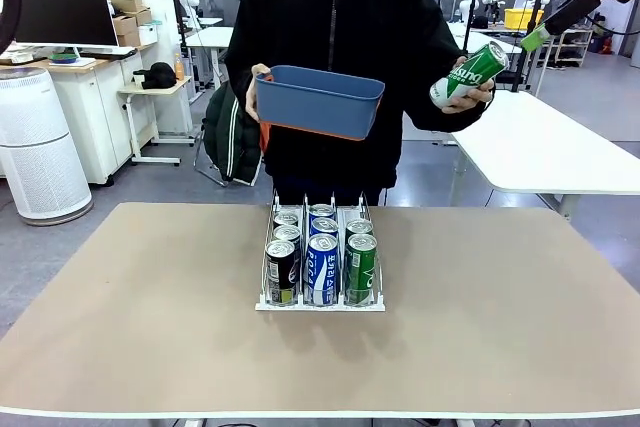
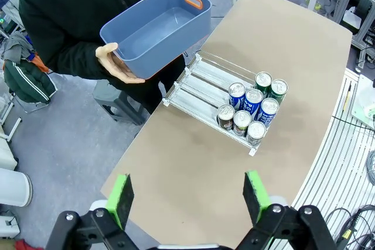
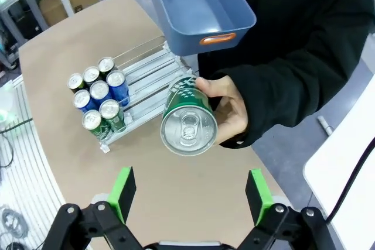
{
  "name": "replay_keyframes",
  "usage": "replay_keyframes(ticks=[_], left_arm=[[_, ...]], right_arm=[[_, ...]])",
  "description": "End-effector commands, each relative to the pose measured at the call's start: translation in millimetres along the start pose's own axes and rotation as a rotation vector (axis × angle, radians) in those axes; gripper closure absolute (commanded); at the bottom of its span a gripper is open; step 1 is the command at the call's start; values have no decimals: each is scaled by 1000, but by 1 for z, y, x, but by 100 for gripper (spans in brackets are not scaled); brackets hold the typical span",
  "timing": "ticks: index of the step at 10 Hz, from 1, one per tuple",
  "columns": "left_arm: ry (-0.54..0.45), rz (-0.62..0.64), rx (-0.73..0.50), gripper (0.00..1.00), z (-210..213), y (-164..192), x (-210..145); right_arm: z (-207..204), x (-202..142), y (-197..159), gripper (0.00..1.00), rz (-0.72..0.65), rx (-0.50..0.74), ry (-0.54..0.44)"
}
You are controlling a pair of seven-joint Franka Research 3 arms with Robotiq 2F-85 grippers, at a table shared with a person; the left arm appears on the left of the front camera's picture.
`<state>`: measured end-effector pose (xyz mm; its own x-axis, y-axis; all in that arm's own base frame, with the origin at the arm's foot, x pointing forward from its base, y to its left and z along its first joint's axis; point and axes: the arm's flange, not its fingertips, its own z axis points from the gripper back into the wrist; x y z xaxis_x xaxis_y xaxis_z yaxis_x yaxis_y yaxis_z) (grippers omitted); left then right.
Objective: Fill the beverage cans into the dispenser.
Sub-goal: Pick up the Sprite handed by the human.
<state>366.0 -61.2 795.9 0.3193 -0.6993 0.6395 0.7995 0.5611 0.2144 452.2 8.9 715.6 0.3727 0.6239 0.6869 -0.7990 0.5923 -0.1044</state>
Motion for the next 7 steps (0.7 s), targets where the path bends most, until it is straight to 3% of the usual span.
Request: replay_keyframes(ticks=[1, 7], left_arm=[[0, 0, 0, 0, 1, 0, -2], [0, 0, 0, 0, 1, 0, -2]], right_arm=[[3, 2, -4, 0, 14, 26, 14], [-7, 0, -10, 0, -8, -2, 2]])
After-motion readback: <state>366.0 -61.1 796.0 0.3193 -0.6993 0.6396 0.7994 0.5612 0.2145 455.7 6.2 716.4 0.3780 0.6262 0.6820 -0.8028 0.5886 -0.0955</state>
